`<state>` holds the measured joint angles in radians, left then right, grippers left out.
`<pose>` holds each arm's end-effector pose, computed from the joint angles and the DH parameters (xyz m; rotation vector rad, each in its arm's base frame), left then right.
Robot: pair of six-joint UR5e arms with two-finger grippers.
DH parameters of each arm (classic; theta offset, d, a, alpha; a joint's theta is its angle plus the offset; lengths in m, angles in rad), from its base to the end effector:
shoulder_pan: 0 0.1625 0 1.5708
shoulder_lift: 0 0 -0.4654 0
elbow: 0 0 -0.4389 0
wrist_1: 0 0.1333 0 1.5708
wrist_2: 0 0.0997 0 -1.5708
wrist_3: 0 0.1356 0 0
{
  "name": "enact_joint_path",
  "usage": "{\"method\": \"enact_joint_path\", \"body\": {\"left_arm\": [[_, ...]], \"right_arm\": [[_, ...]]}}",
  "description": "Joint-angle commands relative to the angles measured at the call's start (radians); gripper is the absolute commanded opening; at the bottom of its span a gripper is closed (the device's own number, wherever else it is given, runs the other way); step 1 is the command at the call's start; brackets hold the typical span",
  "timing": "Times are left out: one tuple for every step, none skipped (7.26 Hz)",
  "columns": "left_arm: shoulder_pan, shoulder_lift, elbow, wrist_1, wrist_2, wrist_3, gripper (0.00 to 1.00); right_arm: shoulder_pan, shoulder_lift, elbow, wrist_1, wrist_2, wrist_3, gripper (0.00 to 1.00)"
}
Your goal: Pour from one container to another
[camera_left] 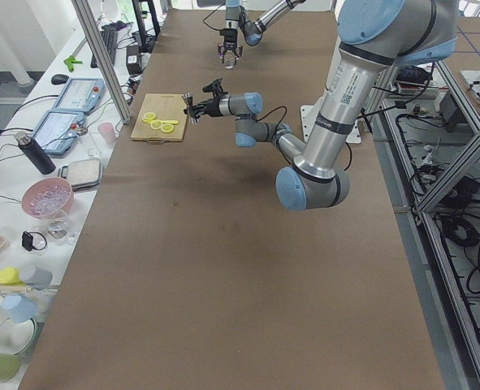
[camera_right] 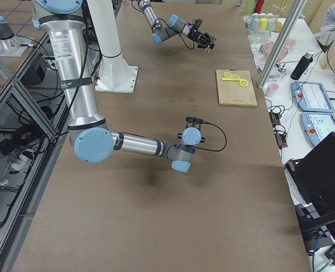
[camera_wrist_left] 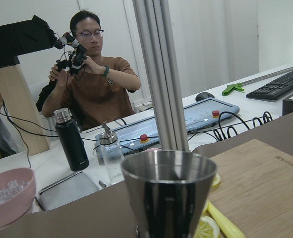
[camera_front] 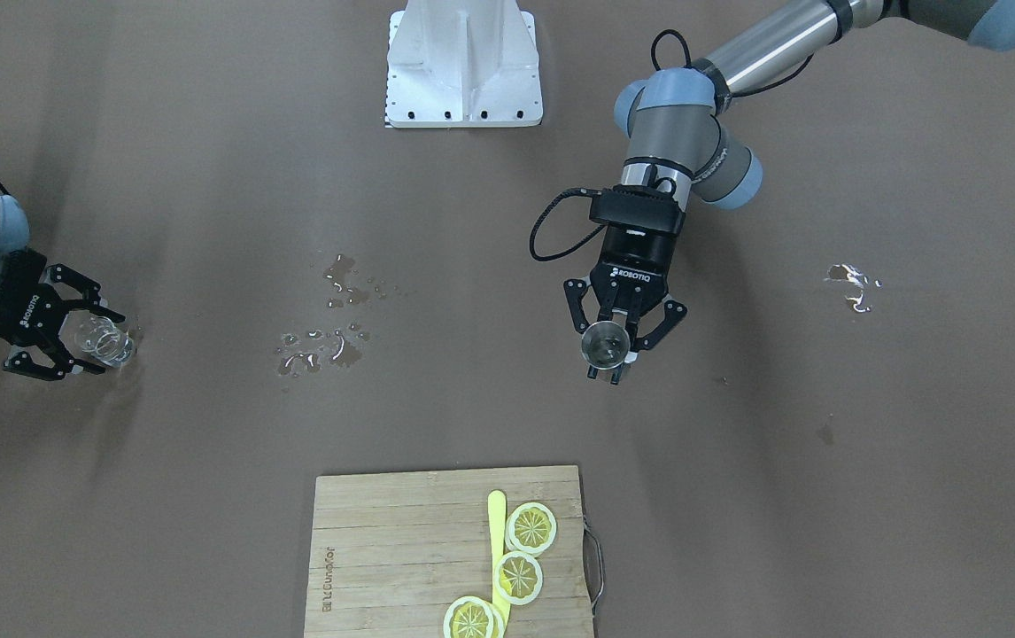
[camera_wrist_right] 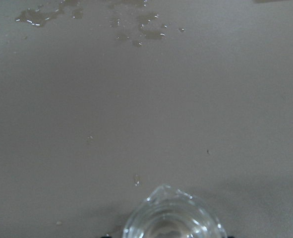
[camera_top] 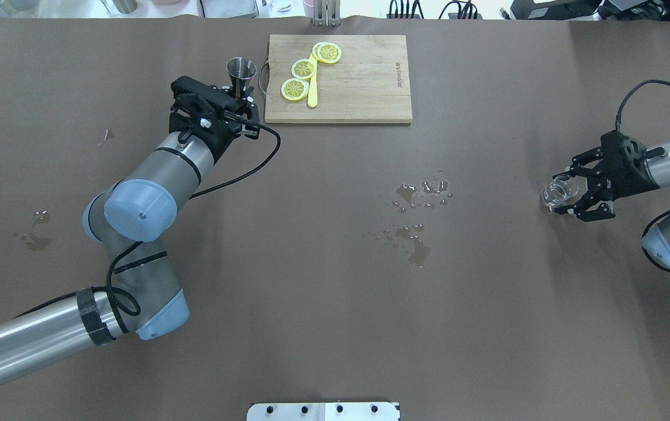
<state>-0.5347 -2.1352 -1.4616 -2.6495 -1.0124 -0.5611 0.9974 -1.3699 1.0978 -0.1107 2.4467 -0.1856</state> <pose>0.5509 -0.5647 0.2674 1.3442 0.7510 -0.0509 -0.3191 -0.5479 0.6764 0.9923 -1.0220 -1.1513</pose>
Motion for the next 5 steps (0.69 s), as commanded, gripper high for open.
{"method": "enact_joint_path", "body": {"left_arm": [[0.042,-0.08,0.091,0.002,-0.009,-0.002,0.0],[0.079,-0.098,0.125,-0.006,-0.002,-0.005,0.0],[0.085,-0.098,0.107,-0.012,-0.033,0.006,0.0],[0.085,-0.101,0.087,-0.015,-0.111,0.009,0.0],[0.087,-0.094,0.077,-0.048,-0.121,0.007,0.0]], "right_arm": [[-0.003,0.0,-0.004,0.0,0.0,0.0,0.79],[-0.005,0.0,-0.004,0.0,-0.003,0.0,0.75],[-0.006,0.0,-0.004,0.0,-0.006,0.0,0.69],[-0.008,0.0,-0.004,0.0,-0.008,0.002,0.66],[-0.008,0.0,-0.004,0.0,-0.008,0.003,0.57]]}}
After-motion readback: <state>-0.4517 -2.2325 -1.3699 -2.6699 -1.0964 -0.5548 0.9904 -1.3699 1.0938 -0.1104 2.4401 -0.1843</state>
